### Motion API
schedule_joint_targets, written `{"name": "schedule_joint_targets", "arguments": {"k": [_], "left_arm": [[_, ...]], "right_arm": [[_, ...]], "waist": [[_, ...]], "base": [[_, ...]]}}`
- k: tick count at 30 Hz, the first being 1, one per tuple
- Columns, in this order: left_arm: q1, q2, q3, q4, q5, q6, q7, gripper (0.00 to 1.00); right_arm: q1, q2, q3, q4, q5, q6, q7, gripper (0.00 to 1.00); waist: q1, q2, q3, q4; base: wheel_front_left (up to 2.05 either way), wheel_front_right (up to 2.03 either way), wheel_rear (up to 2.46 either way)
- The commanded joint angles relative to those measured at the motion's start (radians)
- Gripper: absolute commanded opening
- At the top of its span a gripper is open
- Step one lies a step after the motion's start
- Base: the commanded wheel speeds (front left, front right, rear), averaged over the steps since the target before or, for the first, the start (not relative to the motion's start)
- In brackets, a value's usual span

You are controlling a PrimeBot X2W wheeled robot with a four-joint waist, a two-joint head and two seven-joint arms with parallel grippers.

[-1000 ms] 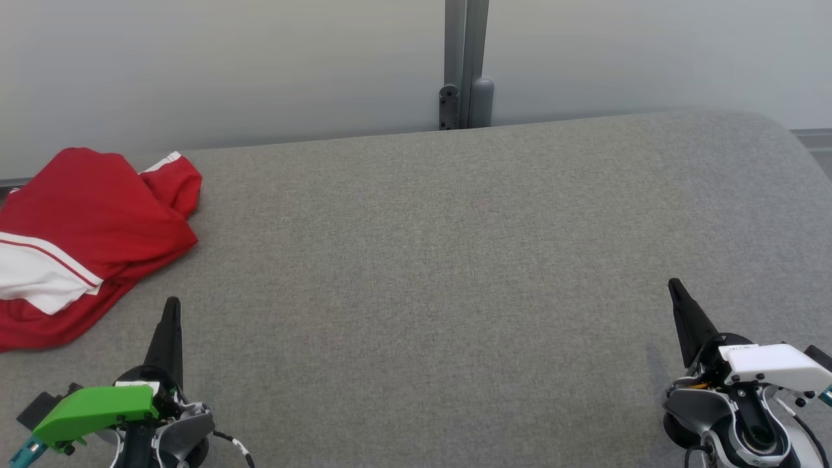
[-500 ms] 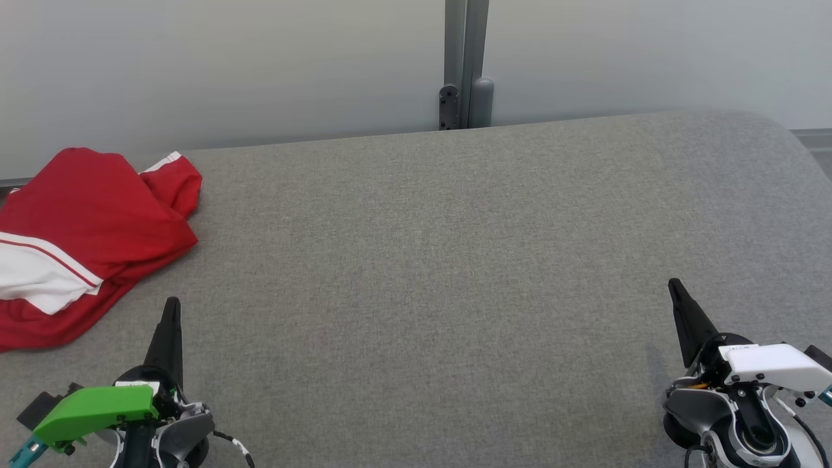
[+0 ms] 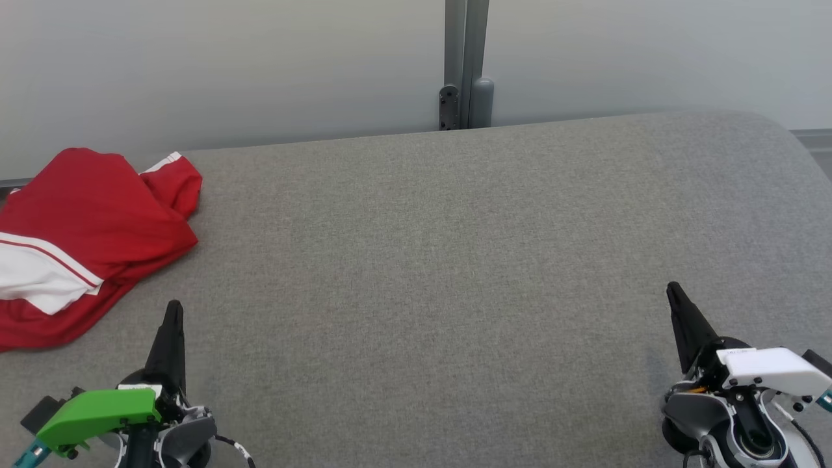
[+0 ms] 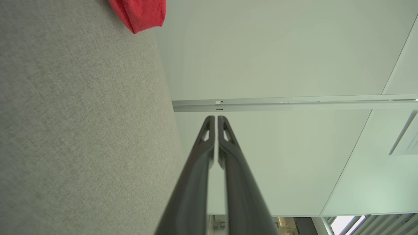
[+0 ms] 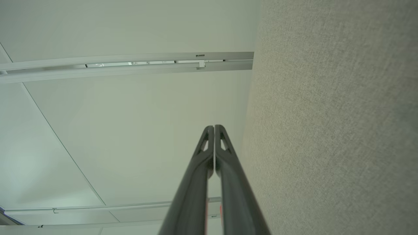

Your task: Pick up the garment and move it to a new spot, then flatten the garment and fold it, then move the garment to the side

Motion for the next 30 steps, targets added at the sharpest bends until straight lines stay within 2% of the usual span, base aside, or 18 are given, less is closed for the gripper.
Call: {"name": "schedule_joint_targets", "arguments": {"k": [1, 10, 17, 30], "left_arm": [[0.002, -0.001, -0.001, 0.006, 0.001, 0.0, -0.001, 1.0], [0.025, -0.005, -0.026, 0.02, 0.029, 0.001, -0.034, 1.0], [0.031, -0.004, -0.045, 0.0, 0.094, 0.011, -0.066, 1.0], [0.045, -0.002, -0.081, -0.062, 0.315, 0.046, -0.122, 1.0]], "right_arm": [[0.003, 0.002, 0.001, 0.006, 0.0, 0.0, -0.001, 1.0], [0.029, 0.008, 0.021, 0.022, -0.022, 0.0, -0.035, 1.0], [0.03, 0.007, 0.021, 0.013, -0.072, 0.0, -0.067, 1.0], [0.039, 0.005, 0.033, -0.065, -0.277, 0.0, -0.123, 1.0]], "waist": [[0.0, 0.0, 0.0, 0.0], [0.0, 0.0, 0.0, 0.0], [0.0, 0.0, 0.0, 0.0], [0.0, 0.0, 0.001, 0.001]], "base": [[0.0, 0.0, 0.0], [0.0, 0.0, 0.0], [0.0, 0.0, 0.0], [0.0, 0.0, 0.0]]}}
